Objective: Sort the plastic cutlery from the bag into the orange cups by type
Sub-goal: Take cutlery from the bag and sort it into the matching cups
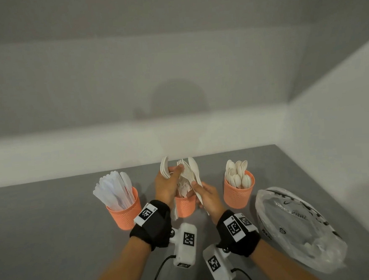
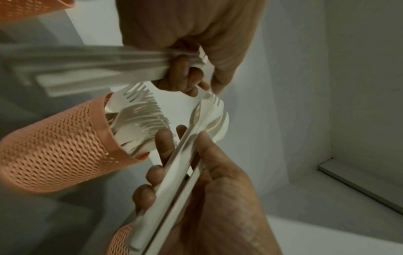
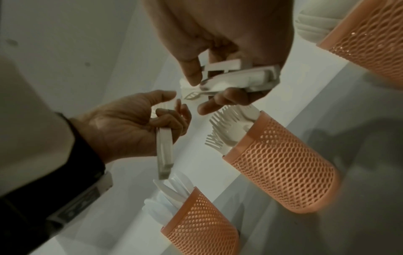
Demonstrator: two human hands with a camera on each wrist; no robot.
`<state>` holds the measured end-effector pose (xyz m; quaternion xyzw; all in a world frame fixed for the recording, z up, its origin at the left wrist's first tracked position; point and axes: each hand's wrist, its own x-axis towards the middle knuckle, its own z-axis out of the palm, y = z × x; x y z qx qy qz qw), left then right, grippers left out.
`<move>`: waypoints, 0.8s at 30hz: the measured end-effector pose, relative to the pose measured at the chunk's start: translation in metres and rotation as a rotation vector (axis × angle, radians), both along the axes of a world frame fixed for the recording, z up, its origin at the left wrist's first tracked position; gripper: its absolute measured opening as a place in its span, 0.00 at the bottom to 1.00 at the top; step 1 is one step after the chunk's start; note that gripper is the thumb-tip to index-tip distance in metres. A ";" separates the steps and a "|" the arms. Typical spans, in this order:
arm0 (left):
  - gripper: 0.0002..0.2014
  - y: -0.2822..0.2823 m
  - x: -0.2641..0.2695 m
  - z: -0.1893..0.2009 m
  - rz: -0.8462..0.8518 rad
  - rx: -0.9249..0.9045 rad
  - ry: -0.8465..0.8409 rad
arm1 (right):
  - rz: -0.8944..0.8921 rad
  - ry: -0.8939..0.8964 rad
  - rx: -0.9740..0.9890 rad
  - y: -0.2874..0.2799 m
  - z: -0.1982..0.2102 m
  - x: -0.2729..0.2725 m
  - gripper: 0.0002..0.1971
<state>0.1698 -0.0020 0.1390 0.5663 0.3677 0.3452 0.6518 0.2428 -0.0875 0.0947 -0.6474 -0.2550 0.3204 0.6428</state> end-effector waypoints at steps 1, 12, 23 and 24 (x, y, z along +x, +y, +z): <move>0.07 -0.002 0.001 -0.001 -0.011 -0.003 -0.002 | 0.000 -0.014 0.005 0.000 0.000 -0.001 0.12; 0.12 -0.012 0.004 -0.006 0.075 0.072 0.008 | 0.010 0.088 0.046 -0.001 -0.001 0.000 0.13; 0.17 0.003 -0.009 0.005 -0.012 -0.015 -0.019 | 0.244 0.443 0.141 -0.012 0.009 0.010 0.20; 0.16 -0.001 -0.009 0.008 -0.049 -0.001 -0.011 | 0.273 0.419 0.131 -0.011 0.011 0.008 0.21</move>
